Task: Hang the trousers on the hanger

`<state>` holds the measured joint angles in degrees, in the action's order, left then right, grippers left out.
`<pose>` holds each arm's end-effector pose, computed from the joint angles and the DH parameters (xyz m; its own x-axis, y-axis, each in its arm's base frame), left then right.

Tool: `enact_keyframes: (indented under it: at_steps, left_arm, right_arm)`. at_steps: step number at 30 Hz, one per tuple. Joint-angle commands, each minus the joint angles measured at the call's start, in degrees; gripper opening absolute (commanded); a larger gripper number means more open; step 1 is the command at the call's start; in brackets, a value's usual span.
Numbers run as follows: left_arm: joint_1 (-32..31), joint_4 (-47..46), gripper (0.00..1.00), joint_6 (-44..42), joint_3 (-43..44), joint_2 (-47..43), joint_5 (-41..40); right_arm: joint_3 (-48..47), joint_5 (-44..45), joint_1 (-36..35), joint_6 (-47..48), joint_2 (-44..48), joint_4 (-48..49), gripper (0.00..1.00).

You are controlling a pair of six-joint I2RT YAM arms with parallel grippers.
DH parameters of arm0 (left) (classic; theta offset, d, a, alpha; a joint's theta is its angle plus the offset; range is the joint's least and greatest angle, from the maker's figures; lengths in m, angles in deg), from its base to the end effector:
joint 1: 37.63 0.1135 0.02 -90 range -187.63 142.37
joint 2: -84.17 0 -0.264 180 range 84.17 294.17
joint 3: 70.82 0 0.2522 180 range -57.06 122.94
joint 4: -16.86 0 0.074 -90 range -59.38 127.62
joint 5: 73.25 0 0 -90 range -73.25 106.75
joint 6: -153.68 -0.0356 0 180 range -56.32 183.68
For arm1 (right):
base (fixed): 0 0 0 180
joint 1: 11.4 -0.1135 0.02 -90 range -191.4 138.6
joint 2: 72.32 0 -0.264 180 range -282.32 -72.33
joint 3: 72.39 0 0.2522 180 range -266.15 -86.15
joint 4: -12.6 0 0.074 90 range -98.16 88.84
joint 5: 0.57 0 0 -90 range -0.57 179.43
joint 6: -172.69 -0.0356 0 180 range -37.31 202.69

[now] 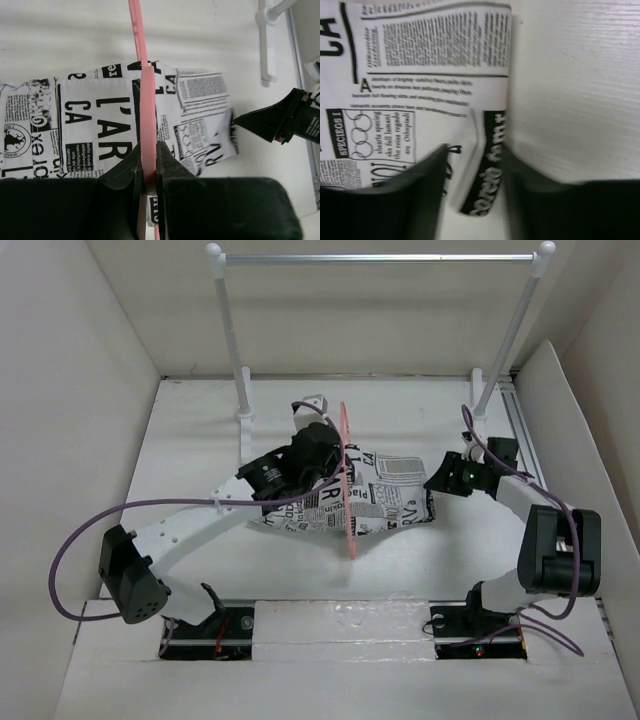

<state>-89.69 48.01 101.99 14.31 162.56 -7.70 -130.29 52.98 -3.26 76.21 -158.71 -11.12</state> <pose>0.2048 -0.2388 0.3577 -0.5008 -0.2755 -0.8206 0.2240 0.8745 -0.4303 0.2880 -0.0198 0.1756 -0.8051 0.2069 -0.5559 -0.1566 0.8298 0.5357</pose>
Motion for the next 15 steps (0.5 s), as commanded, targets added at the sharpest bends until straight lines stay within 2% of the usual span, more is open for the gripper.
enact_keyframes:
  at_steps: [1,3,4,6,8,9,10,11,12,15]
  left_arm:
    - [-0.51,1.68,0.0,-0.07,8.51,-0.43,-0.78]
    - [-0.51,2.03,0.0,-0.25,11.4,-0.69,-0.25]
    - [-0.51,2.47,0.0,-0.42,12.81,-0.61,-0.25]
    - [-0.51,4.4,0.0,-0.95,16.06,0.09,-0.43]
    - [-0.51,5.63,0.0,-2.0,21.42,1.41,-0.43]
    - [-0.51,6.77,0.0,-2.53,23.09,1.76,0.01]
    - [-0.51,7.13,0.0,-2.88,26.33,2.29,0.19]
    - [-0.51,7.48,0.0,-3.49,27.84,3.25,0.54]
    - [-0.51,7.49,0.0,-3.93,29.07,3.87,1.58]
    - [-0.51,9.85,0.0,-4.64,36.36,7.02,2.56]
  right_arm:
    - [-2.7,-4.14,-0.58,5.07,7.62,-5.68,0.65]
    - [-5.76,-4.68,-1.28,5.77,13.84,-10.93,0.71]
    - [-7.26,-4.69,-2.16,5.78,16.23,-12.53,0.77]
    - [-10.51,-5.03,-3.48,7.62,20.45,-16.56,0.81]
    - [-15.26,-7.32,-7.95,6.93,25.47,-17.29,0.87]
    - [-16.49,-7.67,-10.49,6.57,26.53,-15.38,0.89]
    - [-17.98,-7.59,-13.3,1.96,28.45,-13.7,0.92]
    - [-18.78,-7.24,-19.33,0.0,28.99,-11.69,0.93]
    - [-19.4,-6.89,-22.26,-1.59,29.52,-7.84,0.94]
    - [-23.35,-2.5,-32.35,-5.82,28.91,-4.38,0.95]
